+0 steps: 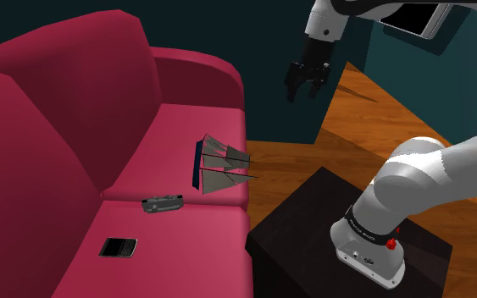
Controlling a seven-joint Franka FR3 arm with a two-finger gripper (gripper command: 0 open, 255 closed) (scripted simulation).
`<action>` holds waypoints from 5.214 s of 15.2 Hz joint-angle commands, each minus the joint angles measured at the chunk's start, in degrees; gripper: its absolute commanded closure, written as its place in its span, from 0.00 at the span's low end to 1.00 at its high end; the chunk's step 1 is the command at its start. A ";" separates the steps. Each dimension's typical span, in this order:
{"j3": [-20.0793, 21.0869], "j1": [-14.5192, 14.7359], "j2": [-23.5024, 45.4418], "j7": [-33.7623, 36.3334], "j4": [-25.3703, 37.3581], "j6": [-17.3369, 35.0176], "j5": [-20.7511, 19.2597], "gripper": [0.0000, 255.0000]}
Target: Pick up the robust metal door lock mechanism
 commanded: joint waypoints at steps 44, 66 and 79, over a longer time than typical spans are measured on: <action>14.55 25.54 91.63 0.43 61.61 18.34 -23.91 0.00; 13.20 32.62 113.65 -3.40 87.30 13.29 -26.65 1.00; 13.79 32.03 107.74 -3.53 83.47 11.13 -26.31 1.00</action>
